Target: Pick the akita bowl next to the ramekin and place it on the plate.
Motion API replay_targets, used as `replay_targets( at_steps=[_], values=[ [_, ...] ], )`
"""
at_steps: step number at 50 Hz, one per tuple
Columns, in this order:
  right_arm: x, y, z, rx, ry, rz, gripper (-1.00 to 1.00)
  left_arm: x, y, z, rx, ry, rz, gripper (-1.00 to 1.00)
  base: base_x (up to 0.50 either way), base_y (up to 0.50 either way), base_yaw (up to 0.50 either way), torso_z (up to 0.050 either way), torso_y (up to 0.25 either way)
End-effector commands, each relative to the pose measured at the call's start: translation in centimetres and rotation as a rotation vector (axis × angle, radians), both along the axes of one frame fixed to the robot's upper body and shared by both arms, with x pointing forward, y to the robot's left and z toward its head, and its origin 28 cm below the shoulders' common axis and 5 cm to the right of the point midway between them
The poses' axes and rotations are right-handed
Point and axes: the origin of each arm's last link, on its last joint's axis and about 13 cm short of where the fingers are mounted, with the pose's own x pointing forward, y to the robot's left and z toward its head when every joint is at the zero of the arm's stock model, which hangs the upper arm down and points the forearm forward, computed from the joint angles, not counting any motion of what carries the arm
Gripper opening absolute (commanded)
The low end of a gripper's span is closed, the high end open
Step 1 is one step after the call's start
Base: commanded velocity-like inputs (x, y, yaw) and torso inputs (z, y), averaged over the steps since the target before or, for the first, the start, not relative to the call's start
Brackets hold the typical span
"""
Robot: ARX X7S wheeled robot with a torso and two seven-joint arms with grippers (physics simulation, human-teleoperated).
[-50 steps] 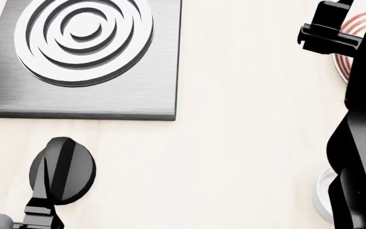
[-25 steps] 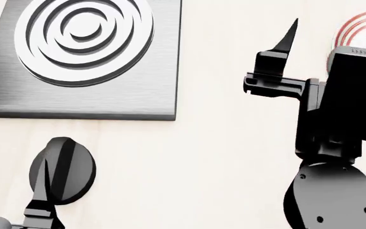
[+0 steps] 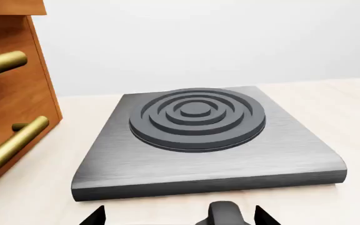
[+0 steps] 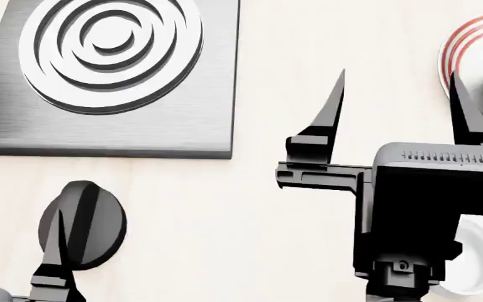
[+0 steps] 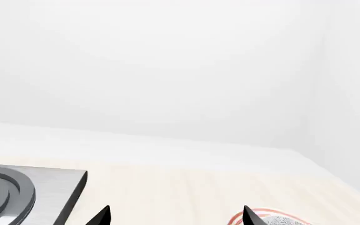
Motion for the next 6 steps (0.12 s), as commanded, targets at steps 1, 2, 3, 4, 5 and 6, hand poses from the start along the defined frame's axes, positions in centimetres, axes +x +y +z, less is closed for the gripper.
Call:
replay_targets(
  at_steps=[1,2,3,4,5,6],
  values=[
    [-2.21,0.65,-0.34,-0.037,-0.043,0.011,1.00,0.16,0.03,-0.01,-0.010,-0.009,0.004,1.00,0.00,0.00,0.00,0.000,0.000],
    [-2.59,0.81,-0.42,-0.052,-0.049,0.012,1.00,0.12,0.04,-0.07,-0.011,-0.009,0.004,1.00,0.00,0.00,0.00,0.000,0.000],
    [-2.73,0.87,-0.46,-0.054,-0.050,0.014,1.00,0.13,0.05,-0.09,-0.010,-0.009,0.004,1.00,0.00,0.00,0.00,0.000,0.000],
    [-2.97,1.01,-0.55,-0.072,-0.056,0.017,1.00,0.15,0.07,-0.14,-0.010,-0.007,0.005,1.00,0.00,0.00,0.00,0.000,0.000],
    [-3.00,1.06,-0.58,-0.087,-0.057,0.020,1.00,0.16,0.07,-0.15,-0.011,-0.007,0.005,1.00,0.00,0.00,0.00,0.000,0.000],
    [-3.01,1.10,-0.60,-0.078,-0.057,0.019,1.00,0.15,0.07,-0.14,-0.011,-0.006,0.006,1.00,0.00,0.00,0.00,0.000,0.000]
  ],
)
